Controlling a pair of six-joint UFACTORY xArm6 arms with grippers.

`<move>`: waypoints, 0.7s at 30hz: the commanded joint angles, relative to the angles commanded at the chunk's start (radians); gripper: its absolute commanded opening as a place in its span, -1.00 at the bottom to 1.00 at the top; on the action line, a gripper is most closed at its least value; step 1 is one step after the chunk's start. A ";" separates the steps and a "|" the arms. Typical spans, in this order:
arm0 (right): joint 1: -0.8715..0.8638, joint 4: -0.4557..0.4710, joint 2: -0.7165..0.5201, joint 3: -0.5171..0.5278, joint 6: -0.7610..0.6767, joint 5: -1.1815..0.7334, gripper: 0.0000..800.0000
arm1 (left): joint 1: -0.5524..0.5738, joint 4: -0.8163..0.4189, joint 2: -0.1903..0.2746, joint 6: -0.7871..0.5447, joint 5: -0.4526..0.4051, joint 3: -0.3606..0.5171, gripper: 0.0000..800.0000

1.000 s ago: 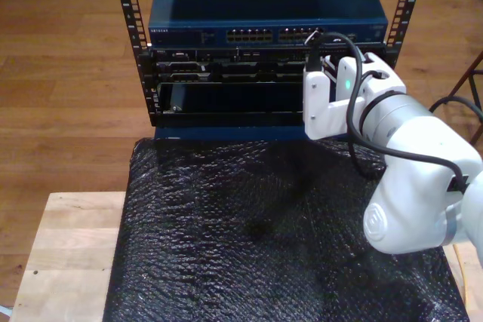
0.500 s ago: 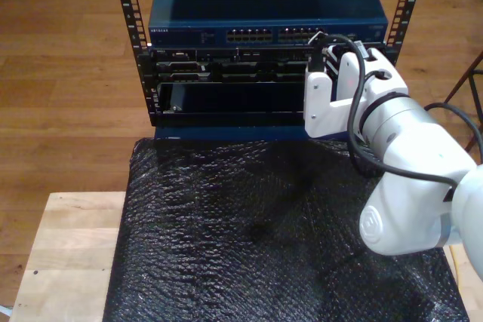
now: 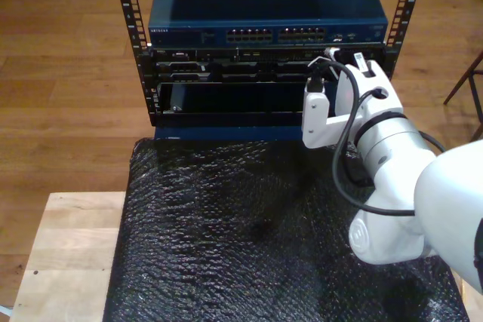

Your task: Grab the cable and plug it in

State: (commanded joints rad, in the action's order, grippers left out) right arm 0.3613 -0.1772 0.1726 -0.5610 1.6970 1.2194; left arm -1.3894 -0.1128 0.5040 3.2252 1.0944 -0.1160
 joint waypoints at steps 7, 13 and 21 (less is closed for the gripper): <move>0.020 -0.008 0.060 -0.043 0.005 0.106 -1.00 | 0.000 0.000 0.000 0.000 0.000 0.000 1.00; 0.028 -0.012 0.115 -0.091 0.002 0.141 -1.00 | 0.000 0.000 0.000 0.000 0.000 0.000 1.00; 0.031 -0.083 0.193 -0.100 -0.002 0.216 -1.00 | 0.000 0.000 0.000 0.000 0.000 0.000 1.00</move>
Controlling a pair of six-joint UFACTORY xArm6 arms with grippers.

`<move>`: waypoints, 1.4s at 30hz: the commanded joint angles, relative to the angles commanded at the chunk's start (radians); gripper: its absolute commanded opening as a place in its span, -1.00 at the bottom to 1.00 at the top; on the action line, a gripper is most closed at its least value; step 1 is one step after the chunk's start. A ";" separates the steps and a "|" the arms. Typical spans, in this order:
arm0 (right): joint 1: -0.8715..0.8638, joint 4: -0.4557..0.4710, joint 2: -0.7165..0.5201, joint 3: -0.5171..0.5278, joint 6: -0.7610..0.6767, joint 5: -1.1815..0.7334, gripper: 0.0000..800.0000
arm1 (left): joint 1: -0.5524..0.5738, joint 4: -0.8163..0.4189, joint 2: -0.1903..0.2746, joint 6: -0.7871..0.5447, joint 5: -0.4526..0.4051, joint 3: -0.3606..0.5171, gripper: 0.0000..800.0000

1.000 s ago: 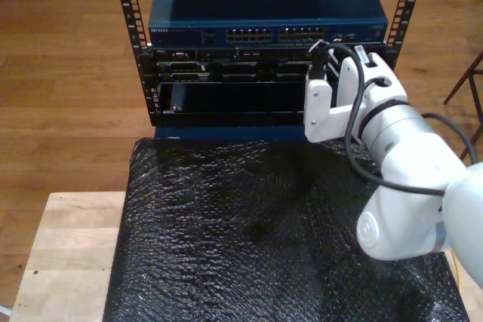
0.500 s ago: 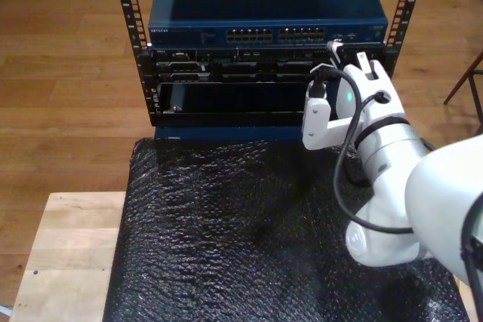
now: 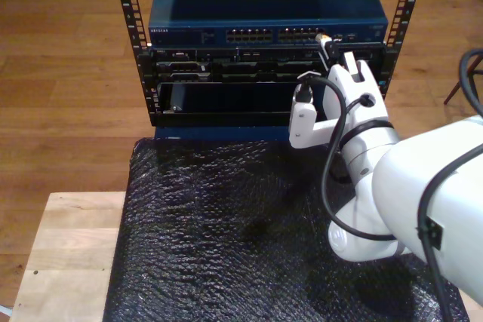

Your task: Grab the cable and plug it in

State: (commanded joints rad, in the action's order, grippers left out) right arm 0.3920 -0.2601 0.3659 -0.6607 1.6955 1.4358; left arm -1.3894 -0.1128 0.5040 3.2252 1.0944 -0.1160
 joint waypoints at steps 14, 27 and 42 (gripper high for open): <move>0.015 -0.078 0.044 -0.052 -0.066 -0.002 -1.00 | 0.000 0.000 0.000 0.000 0.000 0.000 1.00; 0.014 -0.097 0.114 -0.180 -0.074 -0.072 -1.00 | 0.000 0.000 0.000 0.000 0.000 0.000 1.00; 0.017 -0.178 0.201 -0.296 -0.069 -0.143 -1.00 | 0.000 0.000 0.000 0.000 0.000 0.000 1.00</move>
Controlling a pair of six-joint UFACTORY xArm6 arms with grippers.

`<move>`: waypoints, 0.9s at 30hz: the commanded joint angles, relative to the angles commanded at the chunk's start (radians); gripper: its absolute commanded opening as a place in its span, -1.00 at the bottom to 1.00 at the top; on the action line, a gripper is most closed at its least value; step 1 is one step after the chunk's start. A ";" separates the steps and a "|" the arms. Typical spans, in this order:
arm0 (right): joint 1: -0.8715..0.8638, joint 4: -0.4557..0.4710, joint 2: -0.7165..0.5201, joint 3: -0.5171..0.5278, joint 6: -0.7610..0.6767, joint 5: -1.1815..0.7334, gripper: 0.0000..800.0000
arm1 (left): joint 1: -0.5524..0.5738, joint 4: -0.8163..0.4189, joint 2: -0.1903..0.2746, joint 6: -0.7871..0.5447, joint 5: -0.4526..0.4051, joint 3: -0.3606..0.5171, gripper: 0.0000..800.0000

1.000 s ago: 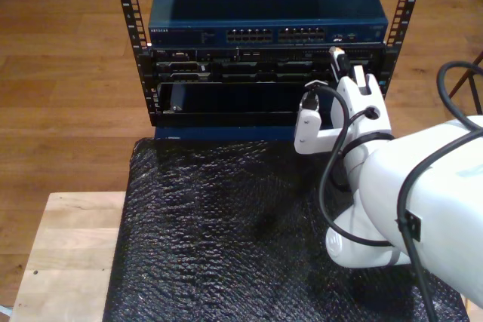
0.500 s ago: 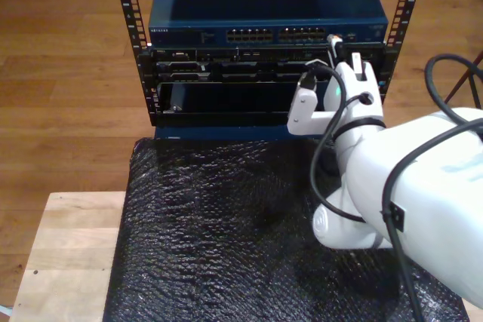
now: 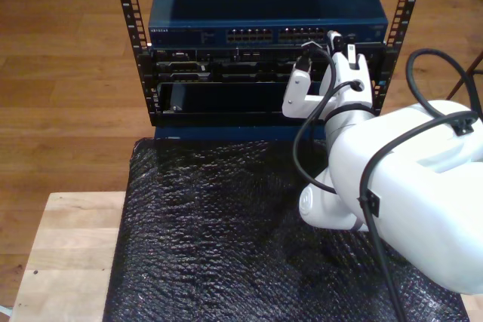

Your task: Grab the cable and plug it in

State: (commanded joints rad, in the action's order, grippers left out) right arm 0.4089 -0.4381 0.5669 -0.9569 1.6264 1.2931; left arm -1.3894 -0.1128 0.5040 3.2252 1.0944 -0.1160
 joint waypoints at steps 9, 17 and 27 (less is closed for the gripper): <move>0.003 0.000 0.025 -0.026 0.000 -0.018 -1.00 | 0.000 0.000 0.000 0.000 0.000 0.000 1.00; 0.002 0.002 0.064 -0.071 0.038 -0.020 -1.00 | 0.000 0.000 0.000 0.000 0.000 0.000 1.00; 0.005 -0.002 0.068 -0.084 0.072 -0.017 -1.00 | 0.000 0.000 0.000 0.000 0.000 0.000 1.00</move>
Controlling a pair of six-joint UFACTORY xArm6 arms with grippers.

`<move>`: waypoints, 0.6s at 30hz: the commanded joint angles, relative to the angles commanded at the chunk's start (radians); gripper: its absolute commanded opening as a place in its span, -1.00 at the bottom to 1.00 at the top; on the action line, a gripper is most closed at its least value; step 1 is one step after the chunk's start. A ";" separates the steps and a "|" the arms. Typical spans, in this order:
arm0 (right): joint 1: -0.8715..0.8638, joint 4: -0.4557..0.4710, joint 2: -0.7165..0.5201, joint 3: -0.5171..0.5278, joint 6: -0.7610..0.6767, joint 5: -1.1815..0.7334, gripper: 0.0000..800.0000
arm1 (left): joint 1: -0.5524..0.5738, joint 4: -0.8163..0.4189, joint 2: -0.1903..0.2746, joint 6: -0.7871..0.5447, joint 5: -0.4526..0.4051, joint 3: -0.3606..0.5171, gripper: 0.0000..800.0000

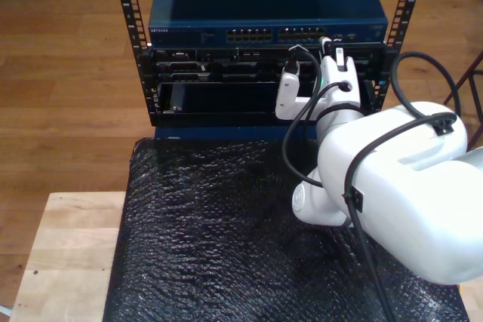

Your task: Grab the cable and plug it in

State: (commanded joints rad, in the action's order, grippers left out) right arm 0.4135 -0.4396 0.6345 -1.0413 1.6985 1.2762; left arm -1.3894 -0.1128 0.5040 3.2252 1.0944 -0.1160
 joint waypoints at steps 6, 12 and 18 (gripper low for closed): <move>0.000 0.000 0.005 -0.006 0.006 0.000 -1.00 | 0.000 0.000 0.000 0.000 0.000 0.000 1.00; 0.000 0.000 0.025 -0.037 0.032 0.000 -1.00 | 0.000 0.000 0.000 0.002 0.000 0.000 1.00; 0.000 -0.003 0.046 -0.071 0.035 -0.002 -1.00 | 0.000 0.000 0.000 0.000 0.000 0.000 1.00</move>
State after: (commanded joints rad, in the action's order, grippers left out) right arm 0.4135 -0.4427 0.6805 -1.1118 1.7338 1.2747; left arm -1.3894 -0.1128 0.5040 3.2252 1.0944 -0.1160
